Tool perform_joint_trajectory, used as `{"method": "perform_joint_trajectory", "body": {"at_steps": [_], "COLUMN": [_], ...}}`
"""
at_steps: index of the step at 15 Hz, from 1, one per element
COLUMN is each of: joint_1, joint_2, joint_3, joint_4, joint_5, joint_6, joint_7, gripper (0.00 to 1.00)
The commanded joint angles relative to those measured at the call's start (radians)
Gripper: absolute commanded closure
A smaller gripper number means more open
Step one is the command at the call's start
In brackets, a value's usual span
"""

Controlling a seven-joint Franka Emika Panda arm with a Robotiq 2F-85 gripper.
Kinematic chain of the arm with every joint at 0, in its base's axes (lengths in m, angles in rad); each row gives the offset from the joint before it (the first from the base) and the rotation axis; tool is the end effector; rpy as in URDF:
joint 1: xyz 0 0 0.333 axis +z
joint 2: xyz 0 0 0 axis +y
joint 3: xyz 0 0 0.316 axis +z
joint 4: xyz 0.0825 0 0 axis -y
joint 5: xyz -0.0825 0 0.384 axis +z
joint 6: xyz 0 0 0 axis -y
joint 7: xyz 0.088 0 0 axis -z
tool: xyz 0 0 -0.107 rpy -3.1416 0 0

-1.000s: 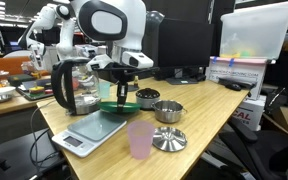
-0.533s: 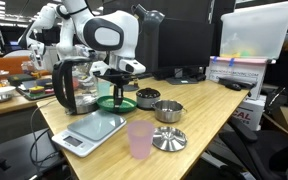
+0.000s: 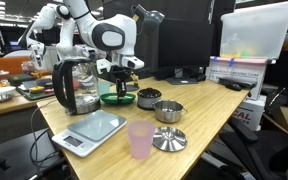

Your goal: Take the plate off the scale and put it on the table

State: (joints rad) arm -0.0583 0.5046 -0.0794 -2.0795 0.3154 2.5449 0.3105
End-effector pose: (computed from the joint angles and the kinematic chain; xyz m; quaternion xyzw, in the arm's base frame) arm 0.5756 -0.0840 0.1779 -0.9365 0.3437 0.0222 0.0651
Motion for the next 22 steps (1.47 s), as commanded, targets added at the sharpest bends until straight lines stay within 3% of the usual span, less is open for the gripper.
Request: {"method": "perform_joint_trajectory", "body": {"at_steps": [1, 2, 5, 8, 13, 14, 17, 22], "joint_1": [0.010, 0.011, 0.009, 0.016, -0.019, -0.012, -0.021, -0.020], "joint_2": [0.035, 0.040, 0.044, 0.011, -0.174, -0.077, -0.172, -0.170], "joint_3": [-0.003, -0.005, -0.015, -0.039, -0.050, -0.047, -0.050, -0.048], "joint_4": [0.043, 0.048, 0.052, 0.017, -0.115, -0.037, -0.105, -0.114], "joint_5": [-0.027, -0.031, -0.038, -0.066, -0.059, -0.060, -0.059, -0.059], "joint_6": [-0.030, -0.029, -0.029, -0.023, -0.020, -0.006, -0.018, -0.017], "joint_7": [0.015, 0.016, 0.025, 0.039, -0.009, 0.016, 0.007, 0.007], "gripper": [0.98, 0.97, 0.68, 0.47, 0.13, 0.30, 0.13, 0.13]}}
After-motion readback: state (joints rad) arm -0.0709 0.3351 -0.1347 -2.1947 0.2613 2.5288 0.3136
